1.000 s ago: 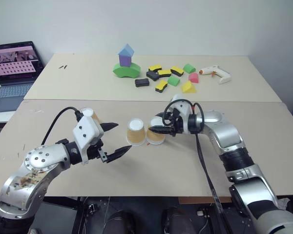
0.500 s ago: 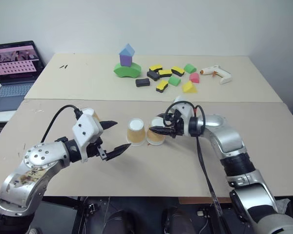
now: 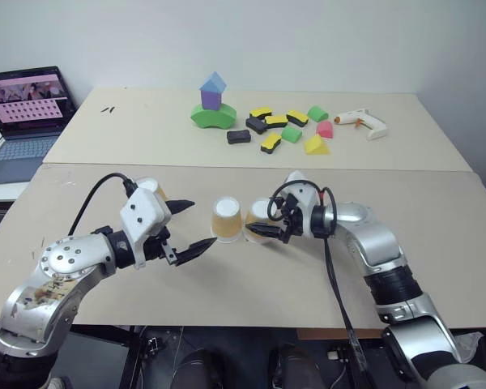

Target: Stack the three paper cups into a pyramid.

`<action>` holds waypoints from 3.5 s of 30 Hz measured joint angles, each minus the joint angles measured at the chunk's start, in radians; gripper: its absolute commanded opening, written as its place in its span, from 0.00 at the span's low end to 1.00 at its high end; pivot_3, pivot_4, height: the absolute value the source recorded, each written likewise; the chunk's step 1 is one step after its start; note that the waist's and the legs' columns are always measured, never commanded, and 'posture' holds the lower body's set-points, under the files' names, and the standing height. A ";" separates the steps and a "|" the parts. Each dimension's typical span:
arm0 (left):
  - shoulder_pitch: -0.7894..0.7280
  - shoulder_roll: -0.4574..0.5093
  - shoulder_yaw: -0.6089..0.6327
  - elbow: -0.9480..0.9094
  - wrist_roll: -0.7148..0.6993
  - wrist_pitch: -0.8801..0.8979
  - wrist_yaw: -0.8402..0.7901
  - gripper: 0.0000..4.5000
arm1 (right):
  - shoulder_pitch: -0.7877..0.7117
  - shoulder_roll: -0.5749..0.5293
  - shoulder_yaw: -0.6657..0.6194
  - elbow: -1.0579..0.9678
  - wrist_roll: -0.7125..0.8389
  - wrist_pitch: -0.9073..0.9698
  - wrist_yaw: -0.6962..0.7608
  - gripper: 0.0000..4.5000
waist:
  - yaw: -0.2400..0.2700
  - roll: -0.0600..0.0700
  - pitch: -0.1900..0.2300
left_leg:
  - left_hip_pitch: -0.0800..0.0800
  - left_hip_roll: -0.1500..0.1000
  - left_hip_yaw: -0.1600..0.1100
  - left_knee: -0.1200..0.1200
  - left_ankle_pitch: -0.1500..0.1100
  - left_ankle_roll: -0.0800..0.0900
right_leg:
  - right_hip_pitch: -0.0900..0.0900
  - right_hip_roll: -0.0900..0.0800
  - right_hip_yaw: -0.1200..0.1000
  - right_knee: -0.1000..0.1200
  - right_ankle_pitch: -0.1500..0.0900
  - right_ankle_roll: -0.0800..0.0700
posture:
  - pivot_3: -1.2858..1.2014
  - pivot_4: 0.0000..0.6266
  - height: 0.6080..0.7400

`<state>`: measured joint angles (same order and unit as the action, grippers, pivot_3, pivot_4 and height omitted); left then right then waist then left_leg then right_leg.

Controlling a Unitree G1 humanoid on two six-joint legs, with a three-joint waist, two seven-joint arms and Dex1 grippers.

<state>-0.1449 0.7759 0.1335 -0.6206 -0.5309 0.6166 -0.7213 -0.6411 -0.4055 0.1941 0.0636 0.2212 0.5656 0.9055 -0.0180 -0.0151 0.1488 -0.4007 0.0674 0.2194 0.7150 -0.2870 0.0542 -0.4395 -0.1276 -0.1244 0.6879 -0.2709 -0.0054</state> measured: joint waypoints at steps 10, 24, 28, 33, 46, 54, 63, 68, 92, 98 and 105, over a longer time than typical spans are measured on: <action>0.000 -0.005 -0.005 0.001 0.001 0.000 0.005 1.00 | -0.027 -0.037 -0.063 -0.077 0.087 0.037 0.023 0.98 | 0.001 0.000 0.000 | 0.000 0.000 0.000 0.000 0.000 0.000 | 0.000 0.000 0.000 0.000 0.000 0.000 | 0.52 0.24 0.72; 0.086 -0.316 0.034 -0.011 0.215 -0.004 0.471 1.00 | -0.121 -0.166 -0.210 -0.268 0.274 0.178 0.032 0.98 | 0.007 -0.001 0.000 | -0.001 -0.001 -0.002 -0.001 0.000 0.000 | 0.002 -0.001 -0.001 -0.004 0.000 0.000 | 0.52 0.24 0.72; 0.165 -0.412 0.026 -0.028 0.337 -0.010 0.630 1.00 | -0.052 -0.267 -0.223 -0.318 0.310 0.195 0.083 0.98 | 0.008 -0.002 0.000 | 0.000 -0.001 -0.003 -0.001 0.000 0.001 | 0.003 -0.001 -0.002 -0.004 0.001 0.000 | 0.52 0.24 0.72; 0.184 -0.456 0.012 0.012 0.389 -0.051 0.668 1.00 | 0.023 -0.374 -0.255 -0.333 0.313 0.196 0.119 0.98 | 0.012 -0.002 0.000 | 0.001 0.000 -0.003 0.000 0.000 0.001 | 0.004 -0.002 -0.002 -0.004 0.002 -0.001 | 0.52 0.24 0.72; -0.078 -0.361 0.068 0.446 0.385 -0.218 0.520 1.00 | 0.118 -0.402 -0.273 -0.318 0.275 0.173 0.038 0.98 | 0.009 -0.003 0.000 | 0.000 0.000 -0.002 0.000 0.000 0.001 | 0.003 -0.001 -0.004 -0.004 0.002 -0.001 | 0.52 0.24 0.72; -0.258 -0.336 0.038 0.654 0.379 -0.297 0.402 1.00 | 0.191 -0.404 -0.296 -0.413 0.355 0.193 0.055 0.98 | 0.015 -0.003 0.000 | -0.001 -0.001 -0.003 0.000 0.000 0.001 | 0.004 -0.001 -0.005 -0.005 0.002 -0.001 | 0.52 0.24 0.72; -0.313 -0.335 0.037 0.762 0.371 -0.317 0.337 1.00 | 0.199 -0.407 -0.295 -0.459 0.401 0.206 0.068 0.98 | 0.007 -0.003 0.001 | -0.001 -0.001 -0.003 0.000 0.000 0.001 | 0.004 -0.001 -0.004 -0.005 0.002 0.000 | 0.52 0.24 0.72; -0.313 -0.331 0.045 0.762 0.371 -0.319 0.338 1.00 | 0.199 -0.407 -0.295 -0.459 0.411 0.206 0.061 0.98 | 0.007 -0.004 0.001 | -0.001 -0.001 -0.003 0.000 0.000 0.001 | 0.004 -0.001 -0.004 -0.005 0.002 0.000 | 0.52 0.24 0.72; -0.313 -0.336 0.063 0.762 0.335 -0.284 0.337 1.00 | 0.200 -0.425 -0.289 -0.458 0.409 0.206 0.038 0.98 | 0.007 -0.004 0.001 | -0.001 -0.001 -0.003 0.000 0.000 0.001 | 0.004 -0.001 -0.004 -0.005 0.002 0.000 | 0.52 0.24 0.72; -0.313 -0.338 0.063 0.762 0.332 -0.281 0.336 0.72 | 0.200 -0.425 -0.289 -0.455 0.408 0.205 0.034 1.00 | 0.007 -0.004 0.001 | -0.001 -0.001 -0.003 0.000 0.000 0.001 | 0.004 -0.001 -0.004 -0.005 0.002 0.000 | 0.52 0.24 0.72; -0.313 -0.340 0.063 0.761 0.329 -0.279 0.336 0.61 | 0.201 -0.425 -0.288 -0.455 0.408 0.205 0.033 1.00 | 0.007 -0.004 0.001 | 0.000 -0.001 -0.003 0.000 0.000 0.001 | 0.004 -0.001 -0.004 -0.005 0.002 0.000 | 0.52 0.24 0.72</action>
<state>-0.4577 0.4358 0.1963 0.1403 -0.2023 0.3377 -0.3849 -0.4402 -0.8308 -0.0943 -0.3915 0.6290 0.7710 0.9388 -0.0110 -0.0193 0.1496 -0.4011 0.0668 0.2167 0.7149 -0.2867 0.0557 -0.4357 -0.1283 -0.1288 0.6831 -0.2689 -0.0057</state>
